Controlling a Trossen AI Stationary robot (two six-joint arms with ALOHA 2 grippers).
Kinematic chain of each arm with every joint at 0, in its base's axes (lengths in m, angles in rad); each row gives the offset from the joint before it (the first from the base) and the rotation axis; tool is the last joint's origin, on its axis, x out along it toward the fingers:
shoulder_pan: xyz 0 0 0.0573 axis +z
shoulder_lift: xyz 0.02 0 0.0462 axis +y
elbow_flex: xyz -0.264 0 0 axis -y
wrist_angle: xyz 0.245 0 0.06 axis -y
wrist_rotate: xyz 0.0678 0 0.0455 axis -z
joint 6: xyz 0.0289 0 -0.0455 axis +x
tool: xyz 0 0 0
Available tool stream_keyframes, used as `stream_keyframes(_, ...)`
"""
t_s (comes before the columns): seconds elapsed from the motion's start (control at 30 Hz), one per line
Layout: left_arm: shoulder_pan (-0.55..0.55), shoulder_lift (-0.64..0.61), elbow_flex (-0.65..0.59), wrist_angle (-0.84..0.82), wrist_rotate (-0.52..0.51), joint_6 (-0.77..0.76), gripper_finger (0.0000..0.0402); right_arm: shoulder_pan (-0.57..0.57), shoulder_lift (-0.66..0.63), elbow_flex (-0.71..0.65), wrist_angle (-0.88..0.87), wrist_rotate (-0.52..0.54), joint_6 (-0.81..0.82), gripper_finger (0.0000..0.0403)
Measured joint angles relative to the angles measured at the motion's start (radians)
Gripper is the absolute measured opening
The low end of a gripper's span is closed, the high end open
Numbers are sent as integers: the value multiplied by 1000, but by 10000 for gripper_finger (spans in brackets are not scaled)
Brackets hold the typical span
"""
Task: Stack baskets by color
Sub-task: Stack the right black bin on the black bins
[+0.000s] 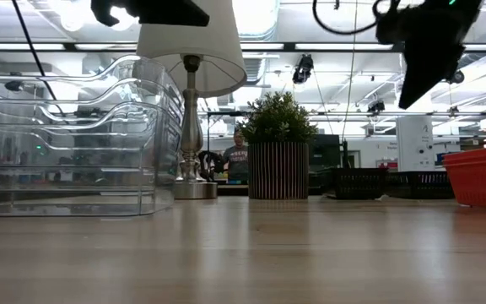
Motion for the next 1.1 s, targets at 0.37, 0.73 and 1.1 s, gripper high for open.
stream_keyframes(0.37,1,-43,0,100,-15,175,0,-410,6,-8,-7,98,-79,93)
stream_keyframes(0.73,1,-57,1,125,-27,294,0,-801,63,-97,119,4,-31,141)
stream_keyframes(1.1,1,-57,-21,110,-34,292,0,-859,233,-100,172,-18,-104,116)
